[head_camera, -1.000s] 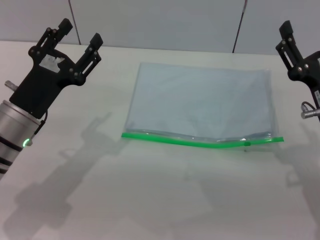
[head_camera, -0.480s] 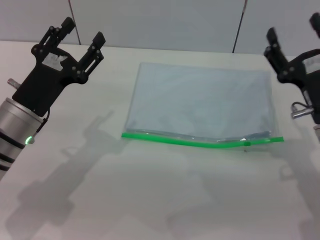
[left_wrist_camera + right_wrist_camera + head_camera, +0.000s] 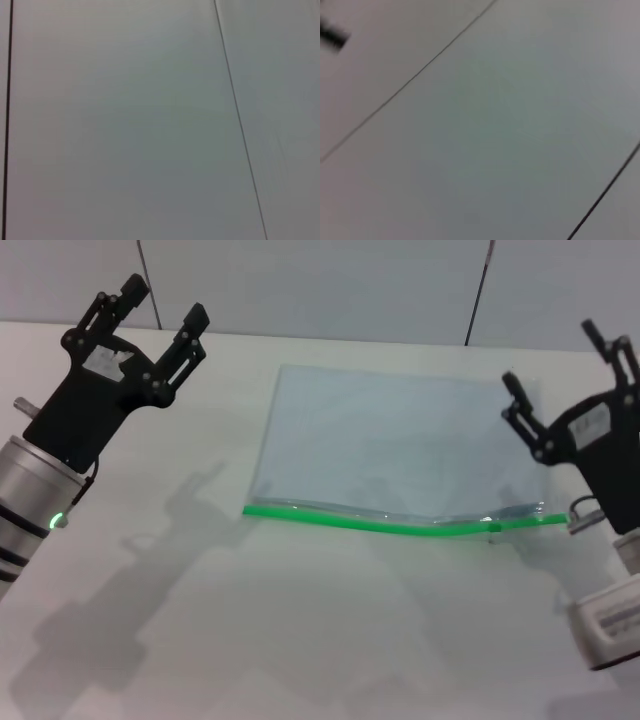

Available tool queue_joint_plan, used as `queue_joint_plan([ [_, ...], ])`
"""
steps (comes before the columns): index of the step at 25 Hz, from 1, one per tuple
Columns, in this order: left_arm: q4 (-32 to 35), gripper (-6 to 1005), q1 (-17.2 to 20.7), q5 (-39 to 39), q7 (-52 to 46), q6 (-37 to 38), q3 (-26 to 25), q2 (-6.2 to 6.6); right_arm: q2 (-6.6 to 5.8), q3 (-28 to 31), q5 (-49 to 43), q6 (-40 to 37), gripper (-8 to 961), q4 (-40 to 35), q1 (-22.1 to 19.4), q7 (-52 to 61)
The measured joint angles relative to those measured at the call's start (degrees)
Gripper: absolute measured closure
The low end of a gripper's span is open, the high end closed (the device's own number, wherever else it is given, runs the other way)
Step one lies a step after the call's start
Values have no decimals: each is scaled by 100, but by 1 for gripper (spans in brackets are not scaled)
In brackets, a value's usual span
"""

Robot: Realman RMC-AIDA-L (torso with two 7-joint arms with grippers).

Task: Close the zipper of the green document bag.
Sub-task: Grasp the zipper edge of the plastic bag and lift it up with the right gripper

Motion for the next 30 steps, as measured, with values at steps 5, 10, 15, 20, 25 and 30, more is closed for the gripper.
queue_joint_plan([
  [5,3,288,9,-11,0,0,-27,0,3,11,35,478,106,22,-99,-782],
  [10,8,292,29,-17,0,0,-32,0,-3,39,318,963,106,134,-143,-1074],
  [15,9,296,35,-18,0,0,-26,4,4,64,473,1312,105,305,-215,-1172],
  [20,18,300,44,-27,0,0,-39,7,-2,71,777,1732,105,411,-262,-1617],
  [25,18,304,46,-27,0,0,-47,9,-4,76,999,1989,105,458,-308,-1907],
  [30,18,308,56,-27,0,-4,-57,9,10,32,971,2069,105,297,-399,-2137],
])
